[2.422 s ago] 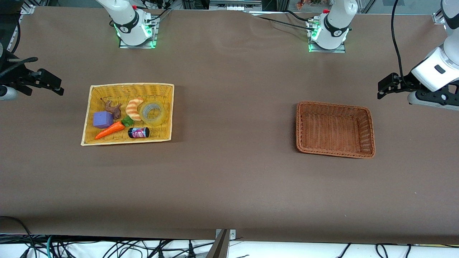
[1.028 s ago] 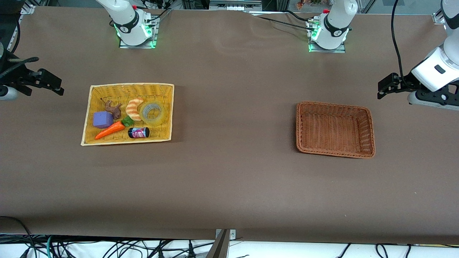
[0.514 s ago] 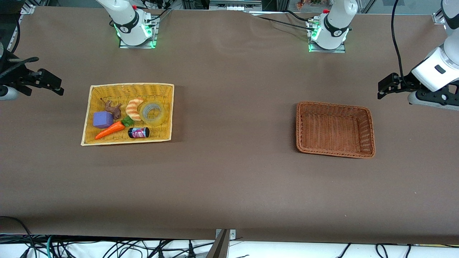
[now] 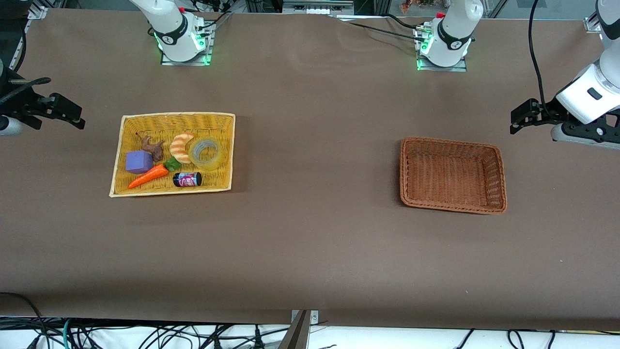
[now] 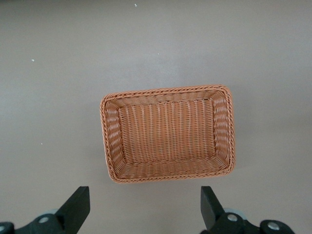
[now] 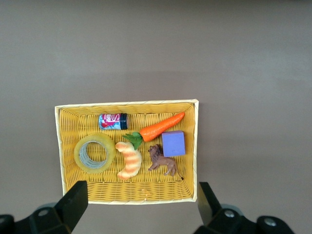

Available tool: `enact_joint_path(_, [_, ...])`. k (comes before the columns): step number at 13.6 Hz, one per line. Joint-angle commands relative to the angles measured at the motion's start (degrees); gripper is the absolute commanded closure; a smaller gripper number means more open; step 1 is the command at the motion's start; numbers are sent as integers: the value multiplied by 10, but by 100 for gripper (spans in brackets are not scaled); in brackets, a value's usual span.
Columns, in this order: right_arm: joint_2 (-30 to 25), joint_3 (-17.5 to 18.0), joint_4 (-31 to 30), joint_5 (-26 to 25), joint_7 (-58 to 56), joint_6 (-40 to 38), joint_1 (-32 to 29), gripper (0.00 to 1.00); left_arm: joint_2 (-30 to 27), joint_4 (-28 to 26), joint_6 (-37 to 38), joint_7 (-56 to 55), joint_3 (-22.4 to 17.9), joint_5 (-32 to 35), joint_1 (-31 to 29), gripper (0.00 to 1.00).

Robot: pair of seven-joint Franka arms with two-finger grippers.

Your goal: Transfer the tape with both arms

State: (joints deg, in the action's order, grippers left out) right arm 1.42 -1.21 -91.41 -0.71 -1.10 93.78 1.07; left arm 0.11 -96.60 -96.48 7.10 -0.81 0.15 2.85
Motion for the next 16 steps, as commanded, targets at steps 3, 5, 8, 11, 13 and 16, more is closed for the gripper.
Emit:
enact_joint_path(3, [0, 4, 6, -7, -12, -7, -10, 0, 9, 19, 14, 5, -2, 16, 0, 0])
enact_joint_path(5, [0, 4, 6, -6, -12, -7, -10, 0, 9, 19, 14, 5, -2, 16, 0, 0])
enact_joint_path(8, [24, 3, 4, -13, -7, -7, -12, 0, 9, 19, 14, 5, -2, 16, 0, 0])
enact_joint_path(11, [52, 5, -1, -9, -4, -8, -10, 0, 9, 19, 14, 5, -2, 16, 0, 0])
enact_joint_path(13, [80, 5, -4, -3, -4, -16, -12, 0, 9, 19, 14, 5, -2, 16, 0, 0])
enact_joint_path(16, [113, 9, -34, -4, -5, 14, -5, 0, 9, 19, 14, 5, -2, 16, 0, 0])
